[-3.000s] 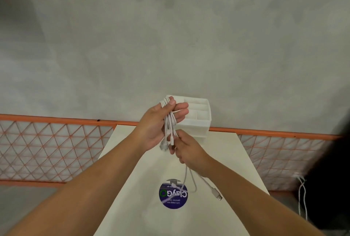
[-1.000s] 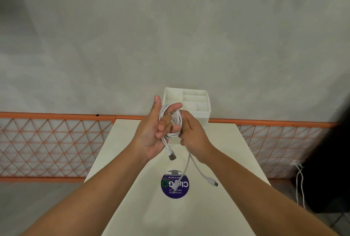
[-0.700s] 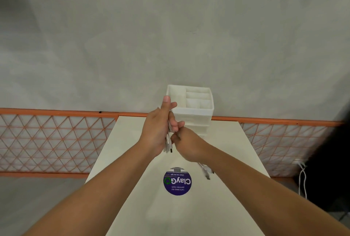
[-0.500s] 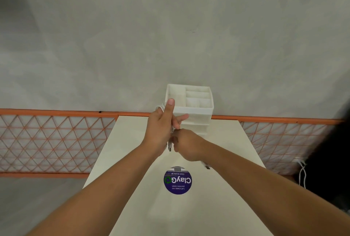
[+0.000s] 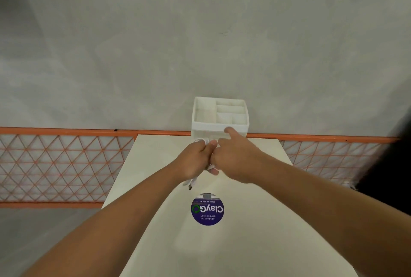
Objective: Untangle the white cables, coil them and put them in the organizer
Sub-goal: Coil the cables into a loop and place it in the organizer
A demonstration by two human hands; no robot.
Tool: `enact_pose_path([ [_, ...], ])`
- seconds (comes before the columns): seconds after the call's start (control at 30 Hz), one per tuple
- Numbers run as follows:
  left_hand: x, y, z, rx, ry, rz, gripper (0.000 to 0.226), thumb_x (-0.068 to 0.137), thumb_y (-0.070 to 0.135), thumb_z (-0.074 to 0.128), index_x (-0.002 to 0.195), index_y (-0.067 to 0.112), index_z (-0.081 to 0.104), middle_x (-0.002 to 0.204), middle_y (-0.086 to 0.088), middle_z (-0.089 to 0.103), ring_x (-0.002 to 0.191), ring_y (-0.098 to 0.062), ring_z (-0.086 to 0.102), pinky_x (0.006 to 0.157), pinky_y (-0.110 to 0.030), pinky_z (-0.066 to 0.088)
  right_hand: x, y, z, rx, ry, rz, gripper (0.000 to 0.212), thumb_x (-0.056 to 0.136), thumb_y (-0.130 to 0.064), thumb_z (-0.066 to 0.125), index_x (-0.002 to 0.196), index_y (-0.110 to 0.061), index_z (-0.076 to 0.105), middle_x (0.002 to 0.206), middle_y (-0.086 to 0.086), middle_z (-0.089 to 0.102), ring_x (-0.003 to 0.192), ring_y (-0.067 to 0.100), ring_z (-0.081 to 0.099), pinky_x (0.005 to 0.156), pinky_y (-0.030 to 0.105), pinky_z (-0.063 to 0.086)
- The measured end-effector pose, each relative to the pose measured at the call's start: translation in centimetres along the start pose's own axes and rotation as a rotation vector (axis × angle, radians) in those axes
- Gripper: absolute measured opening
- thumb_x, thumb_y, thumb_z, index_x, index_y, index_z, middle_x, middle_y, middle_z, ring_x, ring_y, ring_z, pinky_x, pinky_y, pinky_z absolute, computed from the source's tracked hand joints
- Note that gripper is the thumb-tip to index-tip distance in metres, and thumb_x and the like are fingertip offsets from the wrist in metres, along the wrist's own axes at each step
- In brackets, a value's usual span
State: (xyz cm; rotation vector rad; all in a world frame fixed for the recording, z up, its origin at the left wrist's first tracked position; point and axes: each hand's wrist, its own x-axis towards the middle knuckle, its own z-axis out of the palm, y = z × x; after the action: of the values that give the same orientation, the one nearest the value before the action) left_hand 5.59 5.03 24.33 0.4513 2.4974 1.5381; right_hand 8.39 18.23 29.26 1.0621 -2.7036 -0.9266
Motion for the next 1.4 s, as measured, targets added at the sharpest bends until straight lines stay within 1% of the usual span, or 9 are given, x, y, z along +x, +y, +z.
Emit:
enact_pose_path([
  [0.13, -0.6, 0.2, -0.8, -0.142, -0.25, -0.13, 0.058, 0.105, 0.034, 0.026, 0.086, 0.001, 0.07, 0.063, -0.016, 0.07, 0.052, -0.023, 0.06, 0.066, -0.028, 0.049, -0.7, 2.8, 2.3, 0.072, 0.362, -0.004, 0.031, 0.097, -0.038, 0.037, 0.089, -0.025, 0.064, 0.083, -0.007, 0.066, 0.089, 0.019, 0.059, 0.111, 0.045, 0.021],
  [0.27, -0.8, -0.3, -0.8, -0.486, -0.387, -0.16, 0.082, 0.101, 0.056, 0.017, 0.098, -0.007, 0.07, 0.034, 0.0, 0.032, 0.035, -0.011, 0.025, 0.053, -0.026, 0.044, -1.3, 3.2, 3.0, 0.569, 0.306, 0.053, 0.037, 0.099, -0.046, 0.029, 0.09, -0.018, 0.053, 0.087, -0.003, 0.053, 0.08, 0.014, 0.046, 0.085, 0.033, 0.041],
  [0.4, -0.8, -0.4, -1.2, -0.689, -0.588, -0.208, 0.084, 0.099, 0.06, 0.016, 0.082, -0.003, 0.069, 0.032, 0.005, 0.026, 0.028, -0.006, 0.023, 0.046, -0.024, 0.042, -1.9, 1.8, 2.6, 1.033, 0.305, 0.065, 0.025, 0.102, -0.031, 0.038, 0.079, -0.022, 0.044, 0.076, -0.012, 0.051, 0.073, 0.005, 0.046, 0.068, 0.02, 0.037],
  [0.6, -1.4, 0.3, -1.7, -0.742, -0.566, -0.2, 0.049, 0.094, 0.025, 0.034, 0.067, 0.002, 0.067, 0.031, 0.007, 0.026, 0.025, -0.003, 0.023, 0.041, -0.019, 0.041, -1.4, -0.8, 2.5, 1.478, 0.379, 0.239, 0.026, 0.101, -0.033, 0.041, 0.081, -0.017, 0.046, 0.062, -0.008, 0.061, 0.064, 0.005, 0.05, 0.065, 0.022, 0.041],
  [0.87, -1.5, 1.7, 0.6, -0.4, 0.122, -0.13, 0.047, 0.099, 0.052, 0.042, 0.091, 0.013, 0.065, 0.047, 0.001, 0.044, 0.043, -0.013, 0.041, 0.049, -0.024, 0.047, 0.3, -2.6, 4.3, 1.463, 0.621, 0.641, 0.032, 0.098, -0.039, 0.043, 0.088, -0.008, 0.044, 0.069, 0.005, 0.056, 0.056, 0.014, 0.057, 0.051, 0.02, 0.042],
  [1.0, -2.2, 0.6, 1.1, -0.203, 0.113, 0.154, 0.032, 0.097, 0.044, 0.049, 0.099, 0.016, 0.065, 0.066, 0.012, 0.06, 0.061, -0.004, 0.058, 0.063, -0.023, 0.055, 0.3, -2.5, 4.3, 1.648, 0.691, 0.752, 0.028, 0.1, -0.035, 0.043, 0.09, -0.009, 0.046, 0.075, 0.007, 0.057, 0.057, 0.017, 0.059, 0.053, 0.023, 0.048],
  [1.13, -2.8, -0.3, 0.6, -0.005, 0.085, 0.246, 0.017, 0.1, 0.034, 0.049, 0.101, 0.028, 0.065, 0.066, 0.023, 0.061, 0.059, 0.0, 0.057, 0.06, -0.016, 0.048, -0.4, -2.4, 5.6, 1.73, 0.602, 0.604, 0.024, 0.101, -0.031, 0.042, 0.088, -0.011, 0.048, 0.073, 0.001, 0.06, 0.063, 0.011, 0.06, 0.066, 0.034, 0.054],
  [1.27, -3.3, -1.2, -0.6, 0.123, -0.042, 0.207, 0.035, 0.1, 0.038, 0.047, 0.067, 0.034, 0.056, 0.06, 0.011, 0.051, 0.054, -0.005, 0.046, 0.057, -0.022, 0.041, -2.1, -0.4, 6.4, 1.375, 0.478, 0.379, 0.02, 0.101, -0.026, 0.041, 0.088, -0.012, 0.047, 0.077, -0.009, 0.055, 0.071, -0.003, 0.052, 0.068, 0.01, 0.041],
  [1.4, -3.6, -1.4, -1.1, 0.048, -0.106, 0.156, 0.043, 0.1, 0.042, 0.046, 0.077, 0.006, 0.055, 0.064, 0.006, 0.052, 0.062, -0.01, 0.049, 0.062, -0.026, 0.04, -2.4, 1.2, 6.5, 1.141, 0.481, 0.298, 0.02, 0.101, -0.025, 0.042, 0.086, -0.016, 0.051, 0.078, -0.007, 0.053, 0.073, 0.006, 0.046, 0.067, 0.013, 0.035],
])
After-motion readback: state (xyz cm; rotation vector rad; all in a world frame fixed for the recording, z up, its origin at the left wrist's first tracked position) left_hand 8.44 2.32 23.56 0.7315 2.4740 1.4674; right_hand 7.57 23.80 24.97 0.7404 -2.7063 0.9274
